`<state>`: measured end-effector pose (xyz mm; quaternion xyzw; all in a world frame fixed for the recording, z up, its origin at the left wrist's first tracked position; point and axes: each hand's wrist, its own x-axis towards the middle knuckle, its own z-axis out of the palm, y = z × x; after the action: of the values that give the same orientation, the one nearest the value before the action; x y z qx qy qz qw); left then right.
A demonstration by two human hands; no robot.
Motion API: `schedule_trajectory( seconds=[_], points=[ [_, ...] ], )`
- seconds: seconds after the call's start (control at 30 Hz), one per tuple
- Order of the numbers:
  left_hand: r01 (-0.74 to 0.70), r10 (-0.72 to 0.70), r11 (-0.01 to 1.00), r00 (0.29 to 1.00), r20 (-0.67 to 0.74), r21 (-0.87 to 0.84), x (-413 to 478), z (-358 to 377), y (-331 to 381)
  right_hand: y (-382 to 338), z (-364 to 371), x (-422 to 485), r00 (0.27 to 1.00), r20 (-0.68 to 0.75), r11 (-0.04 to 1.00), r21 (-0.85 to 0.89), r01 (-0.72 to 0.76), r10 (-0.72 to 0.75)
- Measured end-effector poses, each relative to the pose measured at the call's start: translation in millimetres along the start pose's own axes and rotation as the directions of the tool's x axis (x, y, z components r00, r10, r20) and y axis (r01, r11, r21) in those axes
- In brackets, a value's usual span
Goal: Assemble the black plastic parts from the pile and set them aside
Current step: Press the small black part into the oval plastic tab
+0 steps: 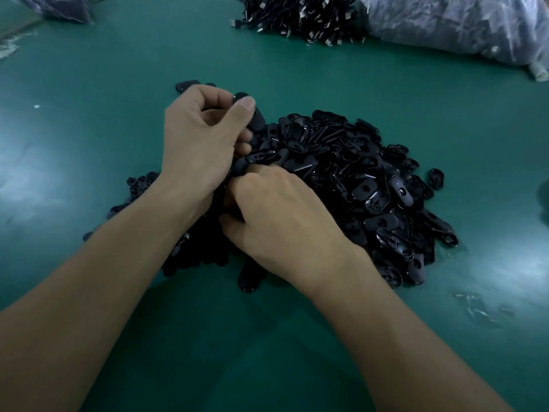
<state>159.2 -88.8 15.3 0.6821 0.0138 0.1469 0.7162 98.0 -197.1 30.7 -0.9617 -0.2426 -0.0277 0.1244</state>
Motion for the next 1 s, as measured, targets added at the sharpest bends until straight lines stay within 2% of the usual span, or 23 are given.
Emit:
schedule_trajectory(
  seconds=[0.27,0.4,0.63,0.77,0.9,1.0],
  points=[
    [-0.029,0.029,0.999,0.999,0.017,0.02,-2,2,1,-2,3,1,1.0,-0.011,1.0,0.024,-0.017,0.017],
    [-0.006,0.006,0.999,1.0,-0.004,-0.039,-1,1,1,0,2,2,1.0,-0.017,0.997,0.071,-0.019,0.021],
    [-0.008,0.007,0.999,1.0,-0.017,-0.054,0,2,-3,17,-1,2,0.998,-0.021,0.959,0.279,-0.044,0.052],
    [-0.033,0.033,0.999,0.999,0.027,0.005,-1,3,-4,44,-13,-10,0.971,-0.207,0.906,0.423,-0.023,0.121],
    [-0.03,0.023,0.998,0.992,0.127,0.052,-10,6,-4,67,-10,-24,0.886,-0.361,0.776,0.631,0.003,0.291],
    [-0.015,0.0,0.997,0.982,0.188,0.08,-14,9,-4,75,-8,-28,0.827,-0.434,0.737,0.675,0.036,0.357]
  ],
)
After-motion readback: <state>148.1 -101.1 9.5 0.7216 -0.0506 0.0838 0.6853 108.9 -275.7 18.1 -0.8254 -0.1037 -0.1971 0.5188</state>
